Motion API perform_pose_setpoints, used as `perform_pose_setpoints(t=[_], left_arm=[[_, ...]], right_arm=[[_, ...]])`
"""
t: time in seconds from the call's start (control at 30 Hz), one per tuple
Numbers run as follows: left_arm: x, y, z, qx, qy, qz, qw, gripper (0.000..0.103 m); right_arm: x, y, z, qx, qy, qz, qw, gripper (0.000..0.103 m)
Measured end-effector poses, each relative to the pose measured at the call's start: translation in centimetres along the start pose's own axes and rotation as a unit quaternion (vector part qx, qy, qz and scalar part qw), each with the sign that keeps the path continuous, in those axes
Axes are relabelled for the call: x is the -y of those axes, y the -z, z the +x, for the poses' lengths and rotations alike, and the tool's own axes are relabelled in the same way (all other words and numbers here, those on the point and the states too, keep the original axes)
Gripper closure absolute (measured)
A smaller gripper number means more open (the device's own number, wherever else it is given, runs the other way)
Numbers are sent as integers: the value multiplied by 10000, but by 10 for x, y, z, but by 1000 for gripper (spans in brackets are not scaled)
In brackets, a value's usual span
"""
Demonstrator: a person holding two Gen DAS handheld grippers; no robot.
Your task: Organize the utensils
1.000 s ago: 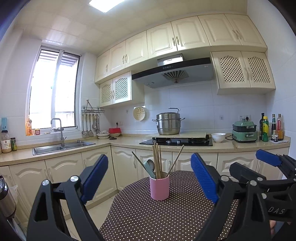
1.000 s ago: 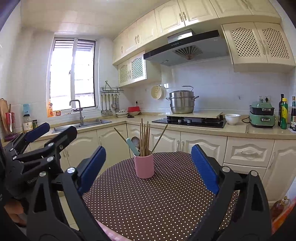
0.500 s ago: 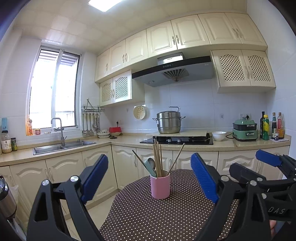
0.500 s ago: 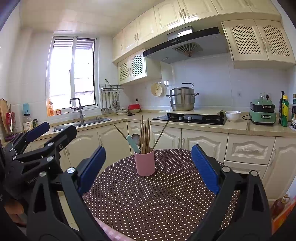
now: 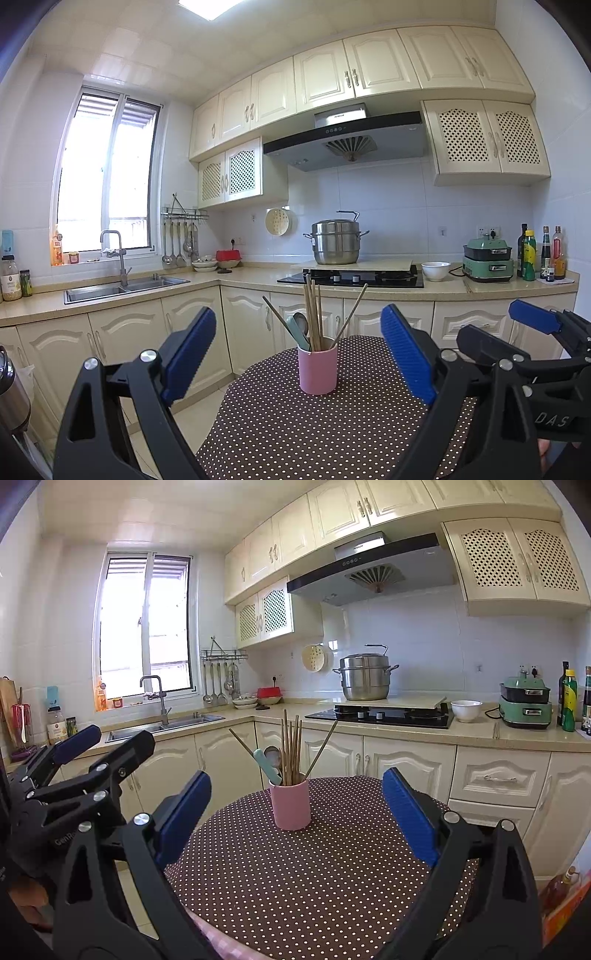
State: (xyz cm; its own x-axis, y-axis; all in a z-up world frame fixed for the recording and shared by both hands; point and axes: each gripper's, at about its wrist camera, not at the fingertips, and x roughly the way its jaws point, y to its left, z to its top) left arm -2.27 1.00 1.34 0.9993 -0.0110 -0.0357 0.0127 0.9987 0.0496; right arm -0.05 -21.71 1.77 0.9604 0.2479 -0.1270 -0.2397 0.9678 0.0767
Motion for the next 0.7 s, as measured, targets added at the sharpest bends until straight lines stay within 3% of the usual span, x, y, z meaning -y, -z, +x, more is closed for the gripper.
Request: perform_pose_setpoints(t=[0.7], left_arm=[[-1, -1, 2, -10, -11, 2, 10000, 14]], right_arm=[[0, -1, 3, -35, -15, -7, 10000, 11]])
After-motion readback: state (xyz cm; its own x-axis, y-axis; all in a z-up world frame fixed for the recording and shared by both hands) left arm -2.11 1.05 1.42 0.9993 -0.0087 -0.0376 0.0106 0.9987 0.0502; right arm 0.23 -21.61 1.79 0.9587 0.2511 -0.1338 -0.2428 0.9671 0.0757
